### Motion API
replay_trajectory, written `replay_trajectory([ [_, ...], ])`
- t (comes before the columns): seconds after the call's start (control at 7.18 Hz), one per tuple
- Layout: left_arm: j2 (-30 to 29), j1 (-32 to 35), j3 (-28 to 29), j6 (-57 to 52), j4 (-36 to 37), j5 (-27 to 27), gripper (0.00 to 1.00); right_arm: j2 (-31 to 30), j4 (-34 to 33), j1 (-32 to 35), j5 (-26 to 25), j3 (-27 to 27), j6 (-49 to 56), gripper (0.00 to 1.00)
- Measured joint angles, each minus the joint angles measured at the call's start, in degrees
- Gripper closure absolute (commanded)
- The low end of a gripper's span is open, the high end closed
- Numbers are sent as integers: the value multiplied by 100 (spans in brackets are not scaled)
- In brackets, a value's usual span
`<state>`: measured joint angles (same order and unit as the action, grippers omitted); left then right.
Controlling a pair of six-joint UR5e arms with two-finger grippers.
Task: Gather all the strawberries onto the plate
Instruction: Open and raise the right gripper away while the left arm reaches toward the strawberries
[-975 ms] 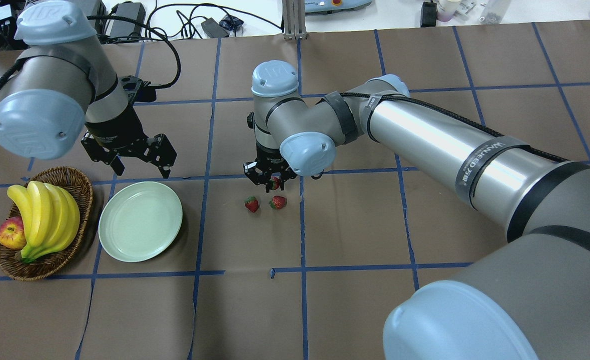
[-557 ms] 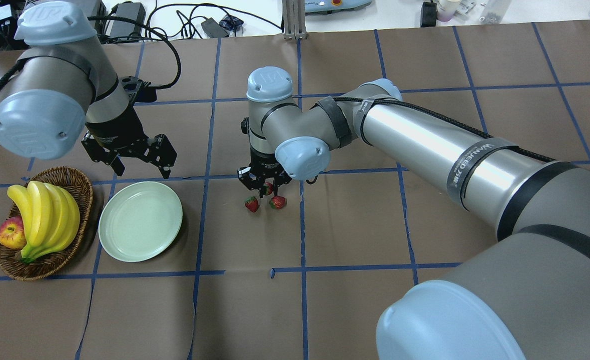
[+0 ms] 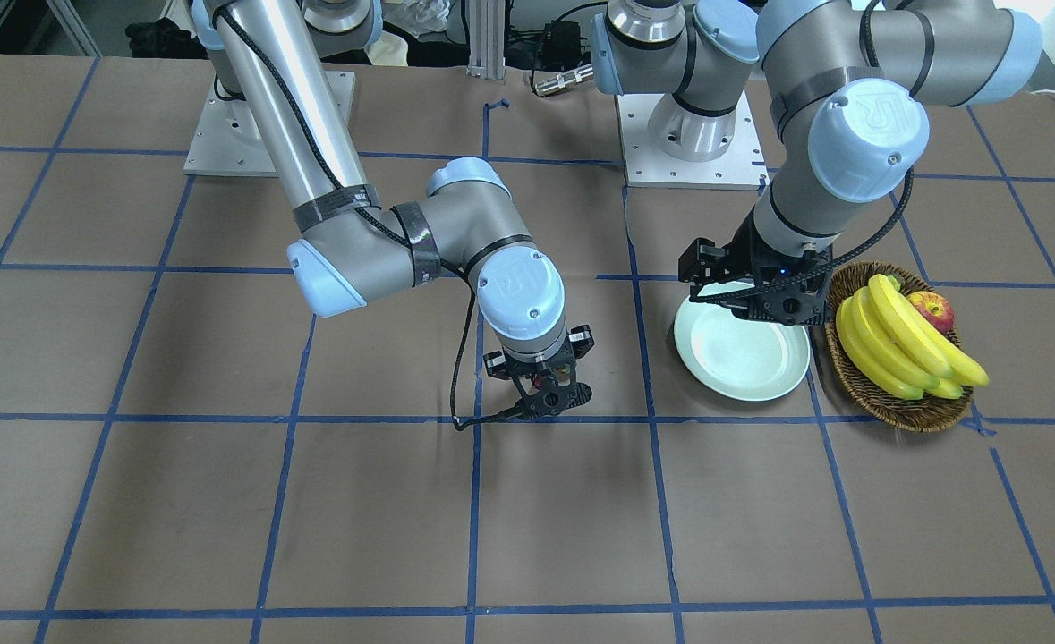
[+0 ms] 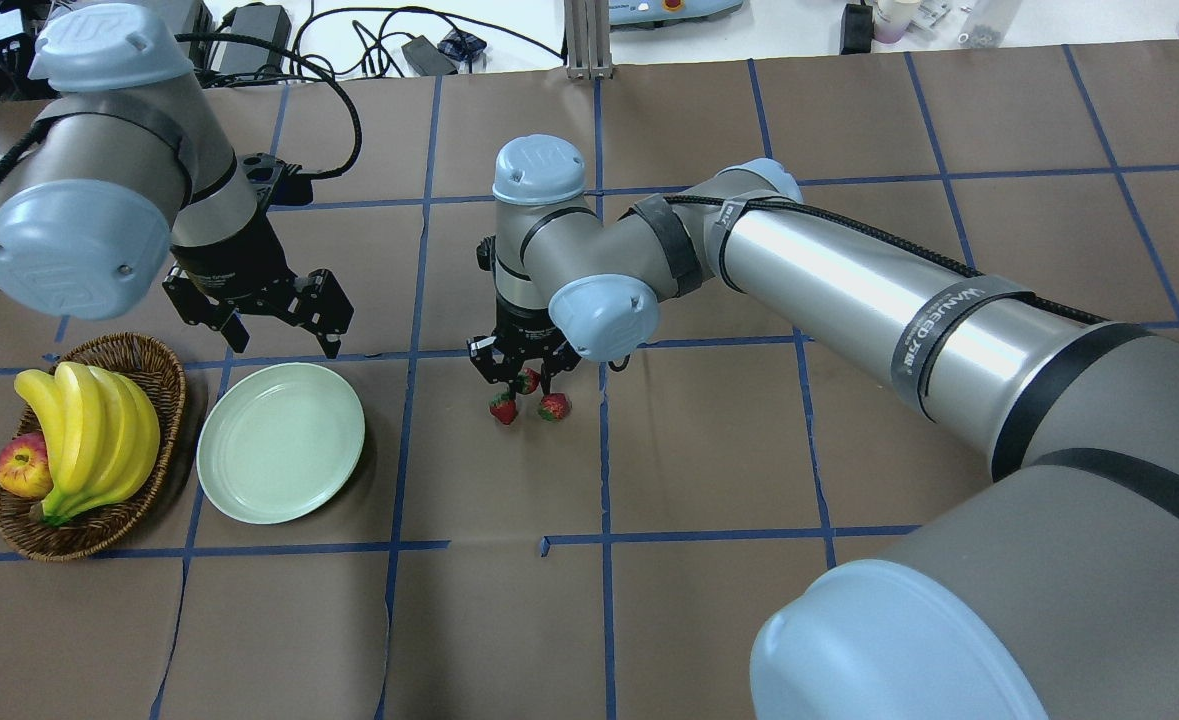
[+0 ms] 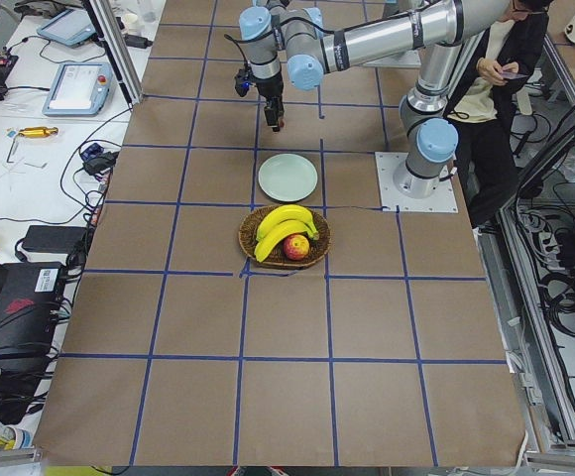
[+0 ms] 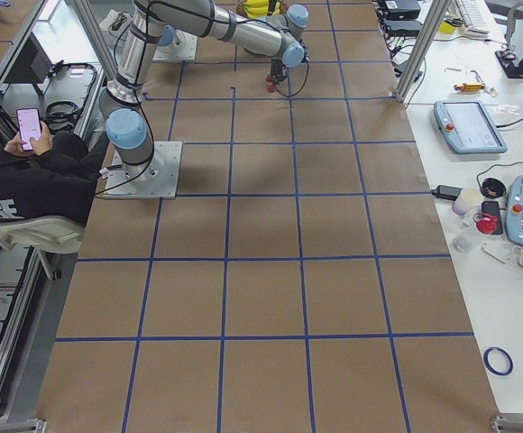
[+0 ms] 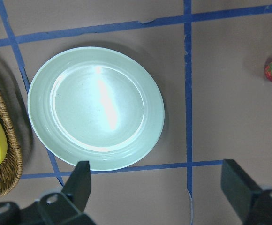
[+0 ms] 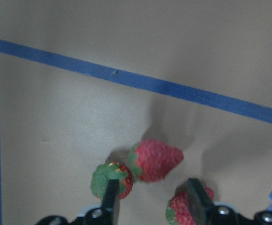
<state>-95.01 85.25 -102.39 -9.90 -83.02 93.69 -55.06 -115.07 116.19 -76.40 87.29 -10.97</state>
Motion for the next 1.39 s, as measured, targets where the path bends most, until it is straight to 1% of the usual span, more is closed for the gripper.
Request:
replay_trajectory([
  [0.14,0,0,0,3,0,3,0,-4,-4,0,0,-4,86,0],
  [0.42,1,0,29,5,7,6,0,-159,21,-13,-133,-74,251,0],
  [0.84,133,17,101,23,139,117,0,-667,362,-155,-457,-146,335,0],
  [1.11,156,32,207,137,202,193,0,-1188,940,-471,-645,-212,375,0],
  [1.39,99,38,289,170,264,167,0,-1655,1520,-915,-1053,-234,511,0],
])
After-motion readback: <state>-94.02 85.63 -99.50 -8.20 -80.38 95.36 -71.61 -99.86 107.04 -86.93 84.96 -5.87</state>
